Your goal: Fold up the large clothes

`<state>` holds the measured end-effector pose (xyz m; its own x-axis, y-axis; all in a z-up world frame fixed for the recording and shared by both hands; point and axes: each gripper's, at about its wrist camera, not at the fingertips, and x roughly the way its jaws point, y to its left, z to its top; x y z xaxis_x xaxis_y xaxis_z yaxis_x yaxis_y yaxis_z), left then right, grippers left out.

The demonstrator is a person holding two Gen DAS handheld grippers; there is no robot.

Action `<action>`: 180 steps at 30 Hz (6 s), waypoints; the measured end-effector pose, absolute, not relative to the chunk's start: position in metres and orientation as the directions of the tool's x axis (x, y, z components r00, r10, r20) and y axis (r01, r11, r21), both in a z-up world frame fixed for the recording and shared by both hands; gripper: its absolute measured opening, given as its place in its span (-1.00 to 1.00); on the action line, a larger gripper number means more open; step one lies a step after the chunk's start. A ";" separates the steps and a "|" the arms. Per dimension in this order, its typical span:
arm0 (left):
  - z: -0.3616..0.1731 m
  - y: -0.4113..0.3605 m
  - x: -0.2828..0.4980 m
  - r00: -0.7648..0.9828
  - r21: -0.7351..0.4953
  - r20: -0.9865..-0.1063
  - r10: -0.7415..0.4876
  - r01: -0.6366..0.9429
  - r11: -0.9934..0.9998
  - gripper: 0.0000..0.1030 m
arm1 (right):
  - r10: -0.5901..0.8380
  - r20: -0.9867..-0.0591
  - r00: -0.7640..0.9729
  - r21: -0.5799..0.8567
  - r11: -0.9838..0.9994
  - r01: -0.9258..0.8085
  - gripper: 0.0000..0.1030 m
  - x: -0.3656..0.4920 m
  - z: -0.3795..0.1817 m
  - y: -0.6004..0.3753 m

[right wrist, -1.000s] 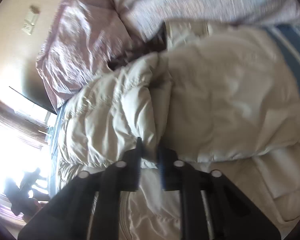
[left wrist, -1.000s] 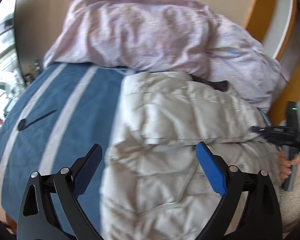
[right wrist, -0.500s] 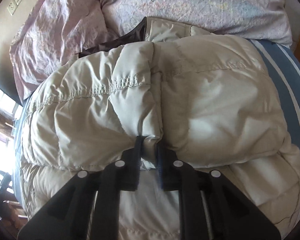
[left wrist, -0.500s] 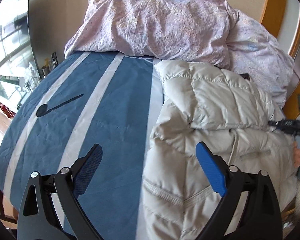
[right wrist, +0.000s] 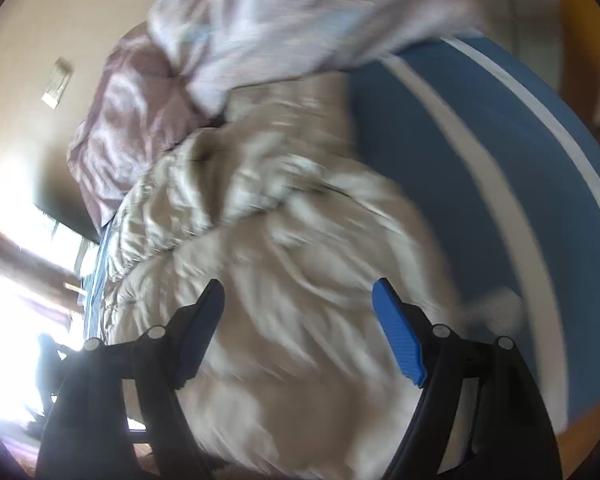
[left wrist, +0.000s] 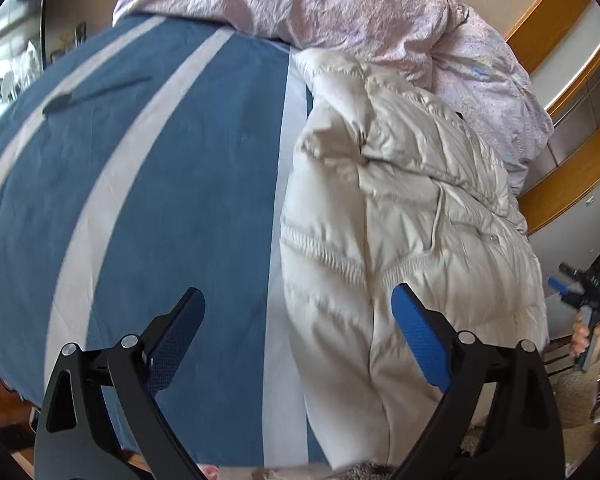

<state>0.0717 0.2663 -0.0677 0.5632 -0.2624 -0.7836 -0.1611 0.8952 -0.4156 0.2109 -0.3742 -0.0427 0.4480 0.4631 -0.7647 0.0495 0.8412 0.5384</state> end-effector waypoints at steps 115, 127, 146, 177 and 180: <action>0.005 0.297 0.338 0.854 -0.735 -0.472 -0.220 -0.244 0.632 0.78 | 0.109 -0.520 0.847 0.417 0.898 0.141 0.37 0.455 0.038 -0.287; 0.018 0.151 0.280 0.856 -0.249 -0.509 -0.091 -0.045 0.968 0.87 | 0.202 -0.608 0.767 -0.018 0.963 -0.268 0.33 0.382 0.012 -0.158; -0.042 0.169 0.374 0.710 -0.065 -0.678 0.190 -0.314 0.947 0.92 | 0.002 -0.790 0.613 -0.039 0.998 -0.054 0.49 0.475 -0.061 -0.156; -0.067 0.251 0.349 0.654 -0.183 -0.721 0.229 -0.499 0.847 0.97 | 0.073 -0.797 0.600 0.159 0.983 0.091 0.39 0.464 -0.081 -0.230; -0.071 0.253 0.349 0.651 -0.188 -0.721 0.238 -0.514 0.837 0.97 | 0.062 -0.791 0.608 0.148 0.985 0.093 0.40 0.459 -0.085 -0.231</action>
